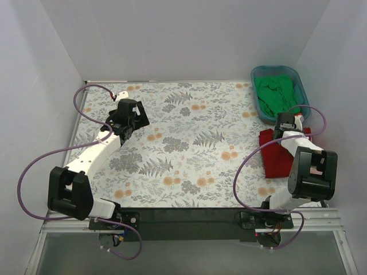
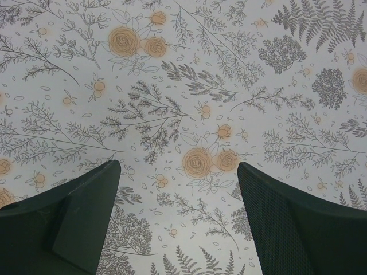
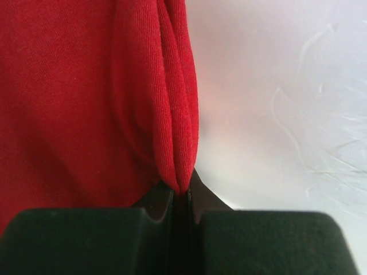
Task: Fold and stack the t-shirts
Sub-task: Neatly place the folded tshirt to the corner
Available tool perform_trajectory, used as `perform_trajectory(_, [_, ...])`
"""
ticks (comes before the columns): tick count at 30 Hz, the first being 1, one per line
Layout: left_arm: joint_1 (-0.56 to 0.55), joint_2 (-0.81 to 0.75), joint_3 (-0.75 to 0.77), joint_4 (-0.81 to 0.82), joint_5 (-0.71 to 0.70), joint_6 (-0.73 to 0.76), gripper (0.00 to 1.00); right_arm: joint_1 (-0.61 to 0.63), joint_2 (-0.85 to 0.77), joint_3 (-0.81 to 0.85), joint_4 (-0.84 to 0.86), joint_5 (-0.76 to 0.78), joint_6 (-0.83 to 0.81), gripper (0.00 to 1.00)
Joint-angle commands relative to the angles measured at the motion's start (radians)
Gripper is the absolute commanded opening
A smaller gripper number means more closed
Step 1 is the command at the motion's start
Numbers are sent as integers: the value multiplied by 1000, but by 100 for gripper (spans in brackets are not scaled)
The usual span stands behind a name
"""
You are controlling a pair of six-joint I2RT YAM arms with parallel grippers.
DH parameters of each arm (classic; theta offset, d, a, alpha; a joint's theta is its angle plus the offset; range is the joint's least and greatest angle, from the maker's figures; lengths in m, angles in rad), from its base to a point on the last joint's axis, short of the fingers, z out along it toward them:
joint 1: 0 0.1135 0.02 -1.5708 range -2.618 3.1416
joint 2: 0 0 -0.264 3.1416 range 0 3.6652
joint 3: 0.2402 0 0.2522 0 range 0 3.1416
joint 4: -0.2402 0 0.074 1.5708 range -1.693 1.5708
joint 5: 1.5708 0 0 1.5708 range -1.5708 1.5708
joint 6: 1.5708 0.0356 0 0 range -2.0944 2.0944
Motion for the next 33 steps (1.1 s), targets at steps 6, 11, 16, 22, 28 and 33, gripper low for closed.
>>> perform_trajectory(6, [2, 4, -2, -3, 9, -6, 83, -14, 17, 44, 95, 38, -40, 1])
perform_trajectory(11, [2, 8, -4, -5, 15, -6, 82, -14, 49, 54, 95, 56, -40, 1])
perform_trajectory(16, [1, 12, -2, -5, 22, -6, 83, -16, 77, 53, 97, 96, -28, 26])
perform_trajectory(22, [1, 17, -1, -5, 27, -6, 82, -17, 71, 73, 94, 158, -20, 58])
perform_trajectory(28, [1, 12, -2, -3, 30, -6, 82, -29, 52, 91, 95, 225, -6, 64])
perform_trajectory(33, [1, 4, 1, -5, 21, -3, 83, -26, -23, 165, -23, 112, 113, 62])
